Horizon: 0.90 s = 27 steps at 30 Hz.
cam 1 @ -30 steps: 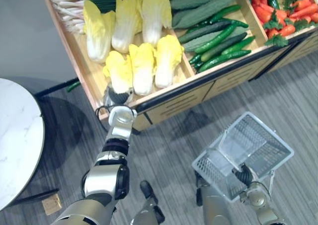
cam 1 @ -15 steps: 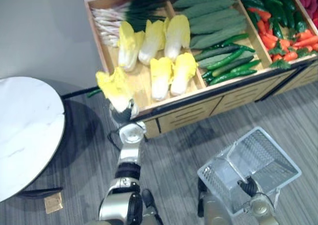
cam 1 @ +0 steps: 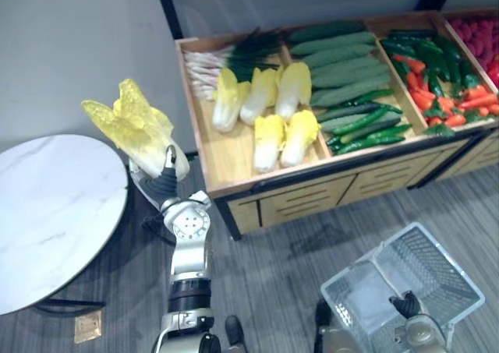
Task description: Pick vegetable in the basket
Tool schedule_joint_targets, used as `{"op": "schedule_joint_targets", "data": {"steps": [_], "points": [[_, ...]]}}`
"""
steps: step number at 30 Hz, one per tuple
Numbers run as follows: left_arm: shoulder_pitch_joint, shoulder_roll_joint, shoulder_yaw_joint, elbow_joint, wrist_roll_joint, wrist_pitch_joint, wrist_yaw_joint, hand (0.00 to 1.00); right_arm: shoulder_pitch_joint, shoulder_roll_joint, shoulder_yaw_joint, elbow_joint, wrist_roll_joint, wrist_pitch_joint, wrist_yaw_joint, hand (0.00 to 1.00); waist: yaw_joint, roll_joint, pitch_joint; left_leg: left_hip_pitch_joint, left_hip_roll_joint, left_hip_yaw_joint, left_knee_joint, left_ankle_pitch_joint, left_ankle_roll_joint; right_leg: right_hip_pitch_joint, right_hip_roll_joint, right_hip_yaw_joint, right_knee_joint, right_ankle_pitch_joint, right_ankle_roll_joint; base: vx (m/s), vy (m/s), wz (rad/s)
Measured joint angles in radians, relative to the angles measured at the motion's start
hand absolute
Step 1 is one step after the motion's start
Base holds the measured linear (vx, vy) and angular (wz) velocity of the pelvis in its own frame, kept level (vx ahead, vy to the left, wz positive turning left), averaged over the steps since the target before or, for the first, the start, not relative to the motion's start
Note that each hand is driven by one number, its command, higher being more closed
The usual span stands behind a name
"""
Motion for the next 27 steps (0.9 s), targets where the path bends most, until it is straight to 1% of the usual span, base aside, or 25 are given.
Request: {"op": "schedule_joint_targets", "data": {"steps": [1,2,4,5,7,8,10,13,15,16,17,18,19,20,22,23,24,26,27], "points": [[0.021,0.011,-0.025,-0.024,0.009,-0.012,-0.030,1.00,-0.027,-0.026,0.018,0.018,0.000,0.004,0.007,1.00,0.000,0.000,-0.004,0.007,0.000,-0.002,0.000,0.001,0.001,0.010,0.000,-0.004,-0.002,0.000,0.000,0.03,0.005,0.07],[0.035,0.021,-0.043,-0.038,0.009,-0.014,-0.042,1.00,-0.040,-0.038,0.031,0.023,0.001,0.005,0.009,1.00,0.003,-0.001,-0.005,0.012,0.001,0.000,0.000,0.001,0.001,0.013,0.001,-0.003,-0.002,0.000,0.000,0.02,0.010,-0.05],[0.108,0.074,-0.105,-0.096,0.039,-0.026,-0.119,1.00,-0.097,-0.073,0.099,0.011,0.008,0.004,0.039,1.00,0.005,-0.003,-0.015,0.034,0.004,0.017,-0.001,-0.001,-0.001,0.022,0.007,0.018,-0.002,0.001,0.001,0.02,0.004,-0.22],[0.125,0.088,-0.121,-0.104,0.051,-0.036,-0.141,1.00,-0.108,-0.083,0.124,0.005,0.010,0.001,0.051,1.00,0.006,-0.002,-0.017,0.040,0.005,0.022,-0.001,-0.002,-0.002,0.024,0.008,0.022,-0.002,0.002,0.002,0.01,0.004,-0.31],[0.188,0.143,-0.195,-0.148,0.077,-0.068,-0.228,1.00,-0.140,-0.111,0.205,-0.036,0.021,-0.023,0.097,1.00,0.023,-0.002,-0.033,0.064,0.009,0.057,-0.001,-0.008,-0.008,0.025,0.019,0.055,-0.009,0.010,0.001,0.00,0.002,-0.43],[0.200,0.158,-0.214,-0.158,0.079,-0.077,-0.246,1.00,-0.147,-0.116,0.223,-0.045,0.022,-0.032,0.107,1.00,0.028,-0.002,-0.037,0.069,0.009,0.068,-0.001,-0.009,-0.008,0.026,0.022,0.064,-0.013,0.010,0.001,0.00,-0.003,-0.44],[0.231,0.210,-0.297,-0.173,0.077,-0.131,-0.342,1.00,-0.185,-0.143,0.284,-0.075,0.065,-0.053,0.157,1.00,0.026,0.004,-0.047,0.084,0.009,0.095,-0.001,-0.011,-0.010,0.027,0.027,0.087,-0.022,0.015,0.008,-0.01,0.003,-0.34],[0.244,0.263,-0.370,-0.173,0.072,-0.175,-0.433,1.00,-0.221,-0.164,0.332,-0.089,0.101,-0.069,0.195,1.00,0.026,0.009,-0.054,0.107,0.010,0.122,-0.001,-0.016,-0.016,0.031,0.035,0.117,-0.025,0.018,0.014,-0.01,0.001,-0.33],[0.245,0.337,-0.450,-0.172,0.050,-0.214,-0.518,1.00,-0.254,-0.198,0.391,-0.113,0.123,-0.078,0.221,1.00,0.023,0.013,-0.062,0.122,0.010,0.152,-0.001,-0.020,-0.021,0.029,0.039,0.139,-0.036,0.023,0.021,0.00,-0.004,-0.39],[0.244,0.358,-0.476,-0.172,0.042,-0.219,-0.532,1.00,-0.261,-0.204,0.400,-0.120,0.123,-0.078,0.231,1.00,0.022,0.014,-0.062,0.127,0.010,0.160,-0.001,-0.021,-0.022,0.030,0.040,0.146,-0.036,0.023,0.021,0.00,-0.003,-0.43],[0.245,0.393,-0.524,-0.172,0.037,-0.230,-0.568,1.00,-0.274,-0.215,0.424,-0.134,0.122,-0.078,0.233,1.00,0.022,0.014,-0.063,0.139,0.010,0.177,-0.001,-0.024,-0.025,0.030,0.042,0.159,-0.035,0.023,0.021,0.00,-0.003,-0.29],[0.245,0.403,-0.542,-0.171,0.032,-0.236,-0.588,1.00,-0.275,-0.217,0.432,-0.140,0.122,-0.078,0.235,1.00,0.020,0.013,-0.065,0.143,0.010,0.182,-0.001,-0.024,-0.026,0.030,0.043,0.163,-0.035,0.023,0.021,0.00,-0.006,-0.31],[0.243,0.423,-0.587,-0.170,0.032,-0.242,-0.613,1.00,-0.276,-0.219,0.444,-0.146,0.122,-0.078,0.238,1.00,0.020,0.011,-0.067,0.154,0.012,0.193,-0.001,-0.026,-0.028,0.033,0.046,0.171,-0.032,0.023,0.021,0.01,-0.006,-0.20],[0.243,0.432,-0.611,-0.170,0.031,-0.247,-0.628,1.00,-0.276,-0.219,0.452,-0.148,0.121,-0.078,0.239,1.00,0.021,0.010,-0.068,0.160,0.013,0.205,-0.001,-0.027,-0.029,0.035,0.048,0.175,-0.032,0.023,0.021,0.03,-0.009,-0.28],[0.241,0.461,-0.711,-0.170,0.001,-0.255,-0.673,1.00,-0.276,-0.219,0.493,-0.188,0.118,-0.076,0.253,1.00,0.021,0.011,-0.077,0.184,0.026,0.236,-0.001,-0.034,-0.036,0.043,0.051,0.183,-0.025,0.026,0.026,0.03,-0.019,-0.30],[0.239,0.467,-0.732,-0.170,-0.002,-0.255,-0.684,1.00,-0.276,-0.220,0.501,-0.200,0.117,-0.076,0.254,1.00,0.020,0.011,-0.080,0.189,0.028,0.242,-0.001,-0.035,-0.036,0.042,0.051,0.183,-0.022,0.025,0.025,0.04,-0.027,-0.29],[0.237,0.475,-0.771,-0.170,-0.004,-0.256,-0.710,1.00,-0.274,-0.220,0.505,-0.227,0.117,-0.076,0.271,1.00,0.020,0.011,-0.087,0.199,0.034,0.256,-0.001,-0.041,-0.042,0.042,0.055,0.183,-0.017,0.022,0.020,0.04,-0.026,-0.28],[0.231,0.485,-0.834,-0.170,-0.004,-0.256,-0.742,1.00,-0.270,-0.220,0.513,-0.281,0.117,-0.077,0.276,1.00,0.017,0.011,-0.101,0.208,0.040,0.270,-0.001,-0.045,-0.047,0.042,0.061,0.182,-0.014,0.017,0.013,0.03,-0.025,-0.22],[0.216,0.494,-0.878,-0.170,-0.004,-0.257,-0.771,1.00,-0.265,-0.221,0.517,-0.321,0.117,-0.077,0.278,1.00,0.017,0.010,-0.110,0.212,0.043,0.278,-0.001,-0.046,-0.049,0.042,0.064,0.181,-0.014,0.016,0.011,0.04,-0.019,-0.19]]}}
